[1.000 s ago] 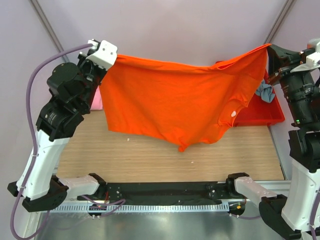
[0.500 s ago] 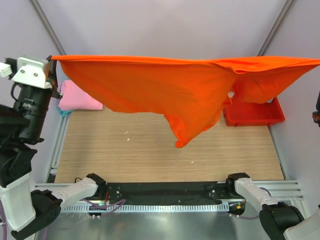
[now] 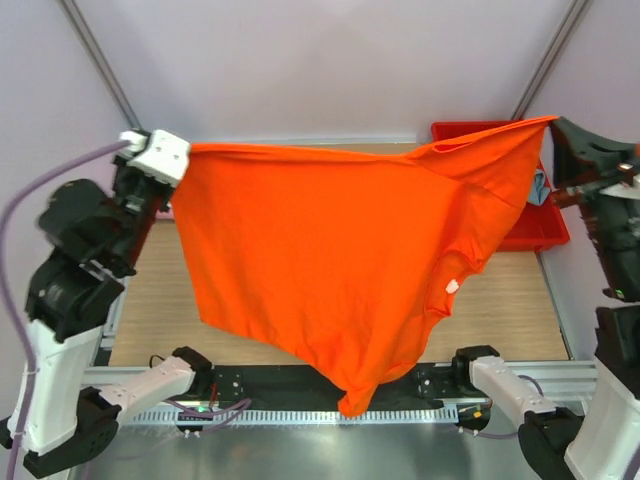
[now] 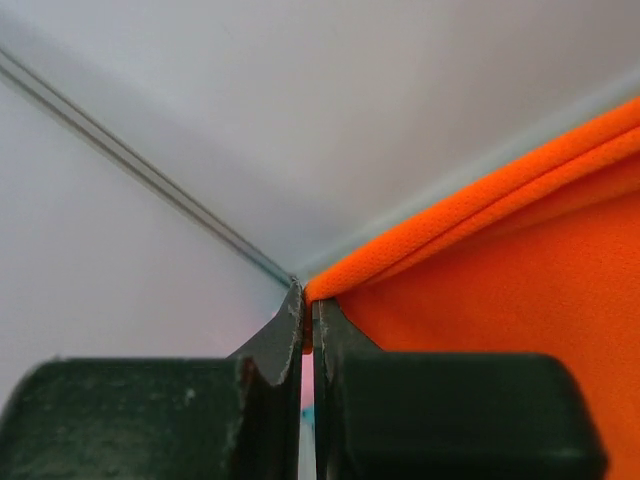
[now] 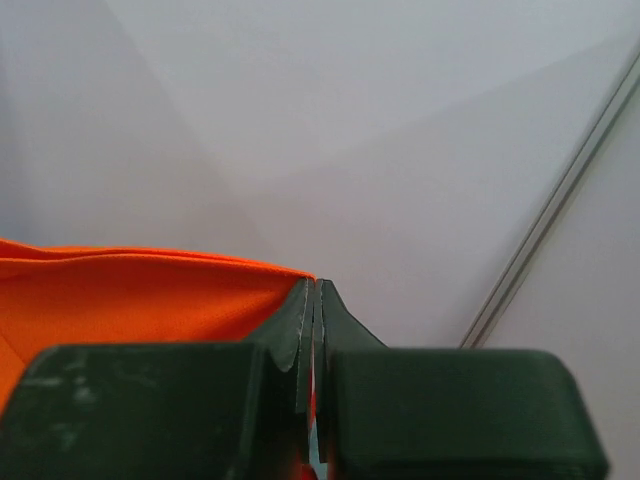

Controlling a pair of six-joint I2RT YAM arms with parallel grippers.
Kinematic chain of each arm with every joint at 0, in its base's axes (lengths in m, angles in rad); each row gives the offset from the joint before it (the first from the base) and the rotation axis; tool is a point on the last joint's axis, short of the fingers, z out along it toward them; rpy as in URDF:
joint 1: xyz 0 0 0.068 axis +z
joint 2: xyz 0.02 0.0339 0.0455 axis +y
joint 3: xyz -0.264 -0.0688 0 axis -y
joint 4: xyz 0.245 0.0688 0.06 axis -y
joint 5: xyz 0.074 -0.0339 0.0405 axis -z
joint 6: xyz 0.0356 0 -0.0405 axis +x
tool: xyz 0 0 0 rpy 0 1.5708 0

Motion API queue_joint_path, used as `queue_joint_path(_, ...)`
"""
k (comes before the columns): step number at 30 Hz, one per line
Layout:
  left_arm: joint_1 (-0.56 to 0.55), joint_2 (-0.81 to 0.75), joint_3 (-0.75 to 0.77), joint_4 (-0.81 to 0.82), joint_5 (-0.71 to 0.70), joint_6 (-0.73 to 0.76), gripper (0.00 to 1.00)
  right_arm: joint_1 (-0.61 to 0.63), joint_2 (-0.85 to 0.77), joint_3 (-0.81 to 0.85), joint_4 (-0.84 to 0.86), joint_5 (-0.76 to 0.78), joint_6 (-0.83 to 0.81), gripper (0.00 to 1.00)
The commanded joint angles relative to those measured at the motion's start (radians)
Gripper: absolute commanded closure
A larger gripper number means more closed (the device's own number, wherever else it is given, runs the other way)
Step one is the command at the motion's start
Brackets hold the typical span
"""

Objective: Fold and stack the t-shirts
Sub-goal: Flatten the tshirt out

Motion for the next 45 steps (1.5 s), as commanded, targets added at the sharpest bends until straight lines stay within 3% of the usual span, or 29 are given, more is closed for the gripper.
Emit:
queue_joint_path(1,-0.001,0.009,-0.180,0.022,-0.052,0.043,1.00,-0.006,-0.002,-0.200,0.066,0.020,-0.051,0.99)
queue_joint_path(6,0.033,0.101,-0.579,0.184,-0.036,0.060,1.00,-0.007,0.085,-0.594,0.212,0.041,-0.167,0.99)
queue_joint_path(12,0.200,0.355,-0.641,0.378,0.132,0.048,1.00,-0.006,0.347,-0.701,0.357,0.050,-0.169,0.99)
queue_joint_path(21,0.291,0.750,-0.552,0.545,0.173,0.030,1.00,-0.006,0.856,-0.483,0.453,0.084,-0.180,0.99)
queue_joint_path(25,0.321,0.896,-0.440,0.565,0.162,0.000,1.00,-0.006,0.999,-0.391,0.503,0.135,-0.178,0.99)
queue_joint_path(32,0.387,1.057,-0.275,0.611,0.126,-0.020,1.00,-0.006,1.130,-0.316,0.574,0.170,-0.177,0.99)
queue_joint_path(39,0.413,1.143,-0.110,0.608,0.104,-0.044,1.00,-0.006,1.262,-0.092,0.543,0.190,-0.109,0.99)
queue_joint_path(45,0.415,1.157,-0.102,0.597,0.089,-0.040,1.00,-0.003,1.292,-0.044,0.550,0.194,-0.096,0.99)
